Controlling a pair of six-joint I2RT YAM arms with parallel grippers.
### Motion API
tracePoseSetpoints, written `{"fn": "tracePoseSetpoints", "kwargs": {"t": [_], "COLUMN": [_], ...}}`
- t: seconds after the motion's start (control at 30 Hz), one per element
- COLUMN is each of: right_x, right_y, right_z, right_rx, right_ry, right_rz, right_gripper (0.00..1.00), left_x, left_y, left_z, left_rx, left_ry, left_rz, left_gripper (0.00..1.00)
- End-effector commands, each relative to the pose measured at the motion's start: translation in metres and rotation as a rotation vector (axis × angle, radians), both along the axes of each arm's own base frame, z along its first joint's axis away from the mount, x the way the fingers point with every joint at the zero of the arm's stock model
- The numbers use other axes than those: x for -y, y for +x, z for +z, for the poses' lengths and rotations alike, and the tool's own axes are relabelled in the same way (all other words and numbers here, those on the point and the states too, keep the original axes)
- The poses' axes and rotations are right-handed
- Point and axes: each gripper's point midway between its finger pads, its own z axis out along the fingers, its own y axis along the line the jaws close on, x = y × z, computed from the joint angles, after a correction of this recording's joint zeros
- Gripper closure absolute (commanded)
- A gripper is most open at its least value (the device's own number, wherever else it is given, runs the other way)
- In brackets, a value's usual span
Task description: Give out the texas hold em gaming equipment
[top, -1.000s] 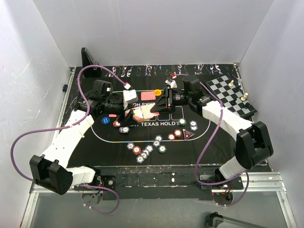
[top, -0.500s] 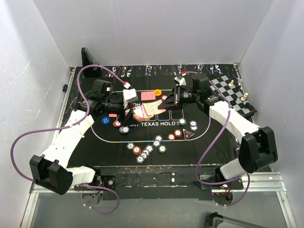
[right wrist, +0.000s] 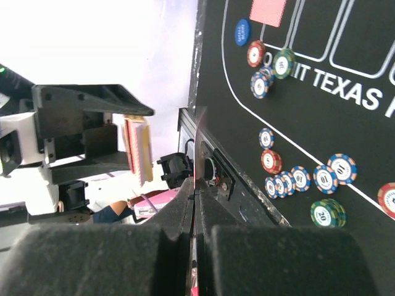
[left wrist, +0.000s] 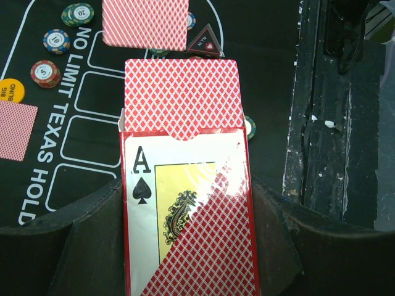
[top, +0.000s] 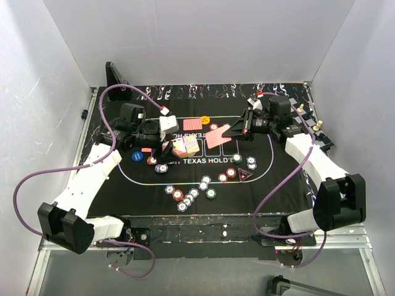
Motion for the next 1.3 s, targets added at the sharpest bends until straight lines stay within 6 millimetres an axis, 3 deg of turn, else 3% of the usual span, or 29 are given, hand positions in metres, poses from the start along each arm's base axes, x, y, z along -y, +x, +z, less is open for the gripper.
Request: {"fn": "tracePoseSetpoints", "kwargs": {"t": [0.0, 0.13, 0.37, 0.5, 0.63, 0.9, 1.1, 1.27], "right_x": [0.005, 0.005, -0.006, -0.011, -0.005, 0.006, 0.024, 0.037], "right_y": [0.002, 0.011, 0.007, 0.013, 0.022, 0.032, 0.032, 0.032], "right_z": [-0.04, -0.084, -0.143, -0.166, -0.186, -0.202, -0.206, -0.198], "right_rx": [-0.063, -0.111, -0.144, -0.166, -0.171, -0.156, -0.159, -0.142], "right_ry": [-0.048, -0.122, -0.301, -0.376, -0.476, -0.579, -0.693, -0.764], "right_rz": [-0.005, -0.038, -0.035, -0.038, -0.065, -0.085, -0.119, -0.151], "right_gripper": [0.99, 0.99, 0.99, 0.99, 0.99, 0.99, 0.71, 0.59], "left_x": [0.002, 0.002, 0.002, 0.001, 0.0, 0.0, 0.0, 0.001], "left_y": [-0.009, -0.01, -0.012, -0.014, -0.016, -0.016, -0.016, -0.017], "left_z": [0.021, 0.023, 0.023, 0.021, 0.023, 0.023, 0.023, 0.024], "left_rx": [0.058, 0.07, 0.072, 0.071, 0.083, 0.08, 0.079, 0.081], "left_ry": [-0.046, -0.047, -0.048, -0.046, -0.041, -0.045, -0.043, -0.046], "left_rz": [-0.036, -0.039, -0.049, -0.051, -0.053, -0.06, -0.06, -0.067], "left_gripper": [1.0, 1.0, 1.0, 1.0, 1.0, 1.0, 1.0, 1.0]}}
